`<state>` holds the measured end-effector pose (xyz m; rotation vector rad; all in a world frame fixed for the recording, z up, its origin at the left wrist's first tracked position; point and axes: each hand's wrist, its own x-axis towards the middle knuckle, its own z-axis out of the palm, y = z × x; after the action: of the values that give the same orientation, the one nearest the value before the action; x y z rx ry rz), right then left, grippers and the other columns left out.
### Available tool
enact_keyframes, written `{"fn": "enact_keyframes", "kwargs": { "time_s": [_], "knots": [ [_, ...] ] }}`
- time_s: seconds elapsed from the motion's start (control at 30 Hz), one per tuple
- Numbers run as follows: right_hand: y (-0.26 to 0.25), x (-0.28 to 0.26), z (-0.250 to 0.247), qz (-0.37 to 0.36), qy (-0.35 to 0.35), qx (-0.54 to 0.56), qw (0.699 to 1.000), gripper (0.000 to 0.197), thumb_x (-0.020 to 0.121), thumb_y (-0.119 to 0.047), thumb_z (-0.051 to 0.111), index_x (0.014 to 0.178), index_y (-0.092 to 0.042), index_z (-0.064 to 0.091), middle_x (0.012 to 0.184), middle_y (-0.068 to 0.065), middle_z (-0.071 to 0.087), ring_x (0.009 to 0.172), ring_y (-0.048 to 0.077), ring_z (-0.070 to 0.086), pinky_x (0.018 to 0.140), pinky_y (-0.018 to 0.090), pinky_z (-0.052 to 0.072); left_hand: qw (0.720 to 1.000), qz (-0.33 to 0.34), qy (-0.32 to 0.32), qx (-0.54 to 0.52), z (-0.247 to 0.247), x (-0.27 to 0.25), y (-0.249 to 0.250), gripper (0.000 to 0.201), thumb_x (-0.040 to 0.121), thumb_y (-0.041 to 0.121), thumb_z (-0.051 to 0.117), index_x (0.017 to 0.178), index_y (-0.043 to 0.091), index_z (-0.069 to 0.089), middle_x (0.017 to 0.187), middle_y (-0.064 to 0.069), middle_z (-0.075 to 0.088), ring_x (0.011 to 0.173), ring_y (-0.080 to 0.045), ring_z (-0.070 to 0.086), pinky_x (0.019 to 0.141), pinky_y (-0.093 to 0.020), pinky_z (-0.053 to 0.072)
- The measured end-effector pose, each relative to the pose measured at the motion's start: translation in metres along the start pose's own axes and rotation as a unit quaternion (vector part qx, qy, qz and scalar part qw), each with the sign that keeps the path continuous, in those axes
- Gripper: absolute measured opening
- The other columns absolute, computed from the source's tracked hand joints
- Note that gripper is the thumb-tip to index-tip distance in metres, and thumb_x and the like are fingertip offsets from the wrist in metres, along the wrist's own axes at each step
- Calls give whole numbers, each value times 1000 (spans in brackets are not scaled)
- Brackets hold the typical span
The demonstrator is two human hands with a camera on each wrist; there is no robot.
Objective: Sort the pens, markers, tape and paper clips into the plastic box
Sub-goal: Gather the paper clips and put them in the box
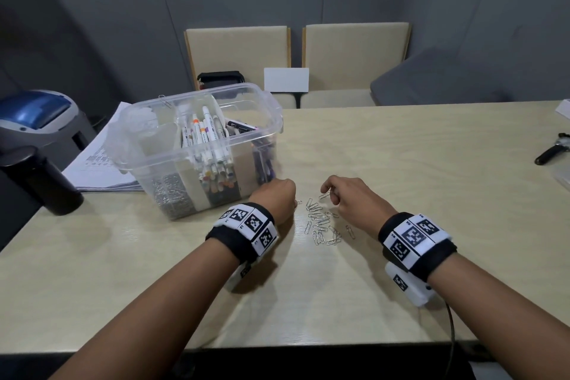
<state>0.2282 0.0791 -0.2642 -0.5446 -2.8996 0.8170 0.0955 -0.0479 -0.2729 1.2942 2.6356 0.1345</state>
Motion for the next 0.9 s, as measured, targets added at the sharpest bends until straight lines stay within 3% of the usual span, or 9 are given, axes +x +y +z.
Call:
{"fn": "enact_keyframes", "kwargs": {
  "time_s": [0.13,0.27,0.33,0.4,0.5,0.6,0.7,0.8,0.9],
  "knots": [
    [3,4,3,0,1,-7,1000,31,82,3,51,105,-18,59,79,-8,54,71,7,48,58,17,35,1000,8,-14,2,-3,-2,1,18,94,15,53,106,4,62,108,-16,65,96,-32,63,85,-40,52],
    [-5,15,1,-9,29,27,999,39,83,8,38,103,-15,63,83,-3,62,82,15,55,62,12,39,996,39,-67,41,-9,-16,6,23,94,11,46,111,1,56,108,-16,63,94,-31,61,72,-32,46],
    [-20,23,-7,-29,46,53,997,40,88,7,36,106,-14,64,86,-1,65,80,14,57,63,14,42,996,57,-71,5,-18,-29,4,19,93,7,41,109,1,48,105,-17,61,89,-31,58,68,-33,43],
    [-43,32,-18,-66,81,89,991,35,93,3,38,107,-13,66,82,-3,66,70,6,56,65,19,44,994,82,-35,-57,-37,-50,-1,12,89,0,37,100,5,39,90,-13,56,78,-29,52,62,-34,38],
    [-89,47,-38,-139,120,110,977,31,92,3,43,100,-10,69,75,-5,66,59,-2,55,66,17,42,986,97,78,-113,-82,-86,-21,16,89,0,41,95,13,33,74,-1,46,67,-21,43,59,-35,29],
    [-138,63,-55,-178,140,113,967,30,92,1,44,99,-11,71,77,-1,67,59,-4,57,63,10,44,970,64,198,-126,-127,-106,-65,14,90,1,42,94,13,36,71,-2,50,63,-22,45,62,-42,39],
    [-184,81,-62,-200,166,116,959,33,92,0,43,104,-11,72,79,-2,68,63,1,57,68,14,49,965,-13,256,-64,-157,-110,-115,11,89,0,42,95,10,42,77,-8,56,70,-29,49,66,-42,41],
    [-225,100,-50,-202,109,137,964,29,91,1,48,108,-6,70,91,8,71,70,13,66,71,24,58,977,-69,200,12,-170,-108,-142,5,93,9,50,94,12,54,83,-4,64,75,-23,55,67,-33,44],
    [-251,113,-30,-198,53,108,973,24,88,-6,59,110,-10,68,105,10,68,83,18,70,78,33,60,982,-94,160,-47,-168,-104,-157,11,92,16,60,102,18,58,80,3,69,74,-15,64,58,-25,47]
  ]
}}
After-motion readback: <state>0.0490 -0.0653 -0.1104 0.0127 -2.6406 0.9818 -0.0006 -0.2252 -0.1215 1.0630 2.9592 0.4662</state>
